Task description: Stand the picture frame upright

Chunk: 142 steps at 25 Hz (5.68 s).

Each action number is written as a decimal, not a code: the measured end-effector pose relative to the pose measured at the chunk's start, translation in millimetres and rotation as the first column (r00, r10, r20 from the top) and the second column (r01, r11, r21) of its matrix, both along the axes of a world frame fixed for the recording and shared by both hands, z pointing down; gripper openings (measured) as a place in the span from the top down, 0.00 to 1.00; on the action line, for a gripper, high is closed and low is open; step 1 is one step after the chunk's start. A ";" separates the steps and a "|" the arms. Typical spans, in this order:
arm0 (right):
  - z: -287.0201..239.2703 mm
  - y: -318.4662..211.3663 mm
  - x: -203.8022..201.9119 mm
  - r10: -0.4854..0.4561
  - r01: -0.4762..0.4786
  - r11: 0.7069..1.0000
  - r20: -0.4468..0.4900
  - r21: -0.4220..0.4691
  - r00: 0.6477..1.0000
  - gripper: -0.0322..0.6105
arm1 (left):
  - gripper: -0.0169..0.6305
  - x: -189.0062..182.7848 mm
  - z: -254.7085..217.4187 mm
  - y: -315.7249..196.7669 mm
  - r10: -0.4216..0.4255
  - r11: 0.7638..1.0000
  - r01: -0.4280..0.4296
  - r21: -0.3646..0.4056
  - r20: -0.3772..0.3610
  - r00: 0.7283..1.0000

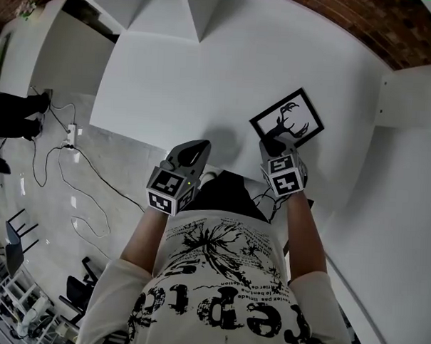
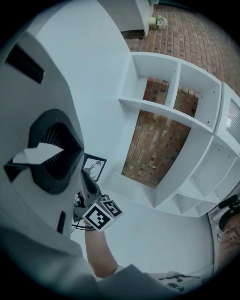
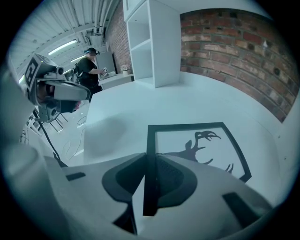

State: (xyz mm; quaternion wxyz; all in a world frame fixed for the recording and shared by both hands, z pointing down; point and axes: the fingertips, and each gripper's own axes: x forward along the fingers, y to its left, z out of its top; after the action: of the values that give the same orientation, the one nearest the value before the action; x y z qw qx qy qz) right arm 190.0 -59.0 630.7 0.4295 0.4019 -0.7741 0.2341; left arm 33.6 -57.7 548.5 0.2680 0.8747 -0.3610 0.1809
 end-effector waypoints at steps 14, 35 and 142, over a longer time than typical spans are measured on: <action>-5.1 65.8 -50.6 -0.086 0.086 0.996 -0.032 -0.011 0.996 0.84 | 0.95 -12.4 5.5 48.6 0.049 0.998 -0.050 -0.024 -0.031 0.998; -8.7 157.8 -102.8 -0.300 0.299 0.954 -0.074 -0.029 0.951 0.84 | 0.95 -33.2 43.8 105.1 0.072 0.981 -0.097 -0.167 -0.152 0.986; -156.2 -61.6 -23.3 0.012 -0.063 0.997 0.667 0.053 0.745 0.81 | 0.82 32.4 -85.9 -84.4 0.183 0.975 -0.217 -0.053 -0.360 0.915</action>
State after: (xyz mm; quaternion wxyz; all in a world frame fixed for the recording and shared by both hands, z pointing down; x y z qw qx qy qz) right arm 166.7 -120.7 474.4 0.1059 0.3228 -0.8759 0.3426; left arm 66.1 -142.1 462.6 0.3485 0.9120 -0.2069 0.0638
